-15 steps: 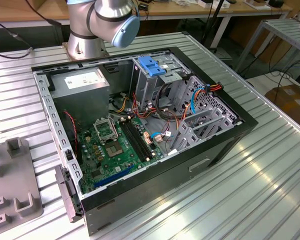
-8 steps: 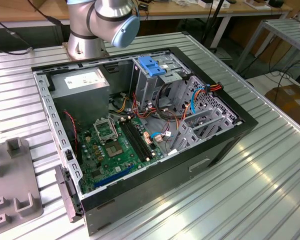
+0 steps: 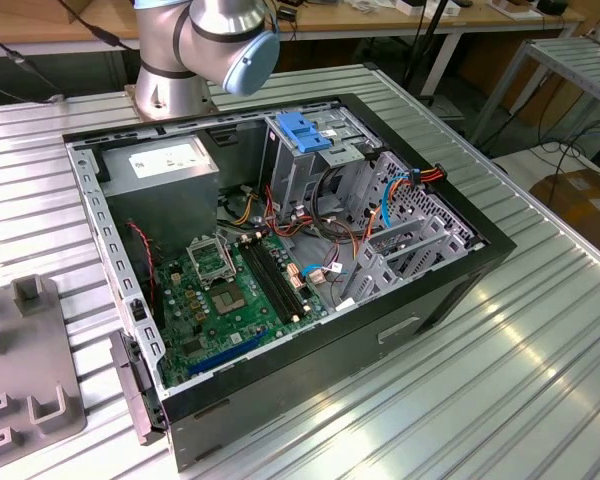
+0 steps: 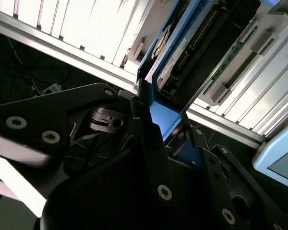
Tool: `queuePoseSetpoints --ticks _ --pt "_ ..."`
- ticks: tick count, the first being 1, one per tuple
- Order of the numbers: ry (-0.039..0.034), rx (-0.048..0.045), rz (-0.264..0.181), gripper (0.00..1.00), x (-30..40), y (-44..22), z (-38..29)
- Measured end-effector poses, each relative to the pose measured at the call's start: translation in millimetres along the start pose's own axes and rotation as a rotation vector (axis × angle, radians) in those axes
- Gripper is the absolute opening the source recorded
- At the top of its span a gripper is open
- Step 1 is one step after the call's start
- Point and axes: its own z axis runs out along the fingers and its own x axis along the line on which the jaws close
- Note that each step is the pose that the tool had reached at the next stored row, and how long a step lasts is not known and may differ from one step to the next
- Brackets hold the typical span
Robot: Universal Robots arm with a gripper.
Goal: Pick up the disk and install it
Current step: 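Pick up the disk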
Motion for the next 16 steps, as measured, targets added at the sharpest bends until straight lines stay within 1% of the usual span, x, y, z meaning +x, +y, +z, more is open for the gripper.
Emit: queuePoseSetpoints --ticks 4,7,16 --pt "0.0000 0.0000 0.000 0.37 0.0 0.1 -8.1" --pt "0.0000 0.0000 0.000 0.37 0.1 0.1 -17.1" --pt "0.0000 0.0000 0.000 0.37 0.1 0.2 -36.9"
